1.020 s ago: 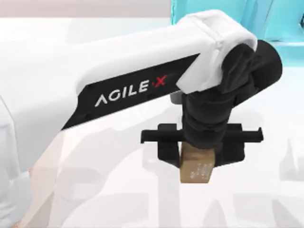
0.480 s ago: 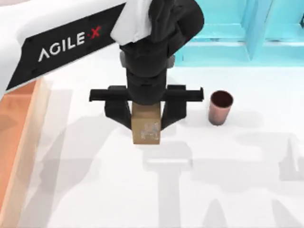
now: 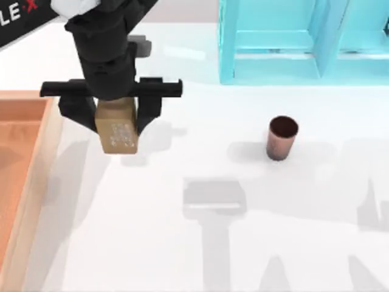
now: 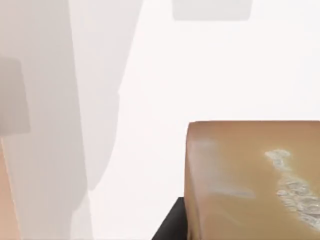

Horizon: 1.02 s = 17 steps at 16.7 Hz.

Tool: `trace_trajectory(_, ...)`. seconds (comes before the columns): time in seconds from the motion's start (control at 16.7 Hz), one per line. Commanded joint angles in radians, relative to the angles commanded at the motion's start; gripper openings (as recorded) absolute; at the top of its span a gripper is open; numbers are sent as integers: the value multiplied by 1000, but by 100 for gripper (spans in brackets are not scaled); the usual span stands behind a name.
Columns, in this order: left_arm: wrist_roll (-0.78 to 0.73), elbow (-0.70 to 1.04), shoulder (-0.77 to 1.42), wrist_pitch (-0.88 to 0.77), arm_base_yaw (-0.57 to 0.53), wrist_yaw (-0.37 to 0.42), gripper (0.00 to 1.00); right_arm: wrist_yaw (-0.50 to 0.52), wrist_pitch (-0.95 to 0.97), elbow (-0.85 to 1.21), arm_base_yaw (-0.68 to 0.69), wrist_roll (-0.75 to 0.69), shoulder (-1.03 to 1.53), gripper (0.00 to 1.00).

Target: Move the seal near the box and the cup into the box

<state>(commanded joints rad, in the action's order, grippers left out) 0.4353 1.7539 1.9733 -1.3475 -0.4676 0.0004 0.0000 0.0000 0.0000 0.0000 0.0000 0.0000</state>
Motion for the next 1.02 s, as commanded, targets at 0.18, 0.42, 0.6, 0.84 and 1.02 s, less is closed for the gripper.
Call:
trace_trajectory(0.18, -102, -20, -21, -5, 102, -1, 0, 0, 0, 0, 0, 0, 0, 100)
trace_trajectory(0.42, -130, -27, -29, -7, 130, -1, 0, 0, 0, 0, 0, 0, 0, 100)
trace_trajectory(0.6, -132, -27, -22, -3, 127, -2, 0, 0, 0, 0, 0, 0, 0, 100)
trace_trajectory(0.84, -132, -128, -16, 104, 131, -2, 0, 0, 0, 0, 0, 0, 0, 100)
trace_trajectory(1.02, -135, -226, -10, 217, 133, -2, 0, 0, 0, 0, 0, 0, 0, 100)
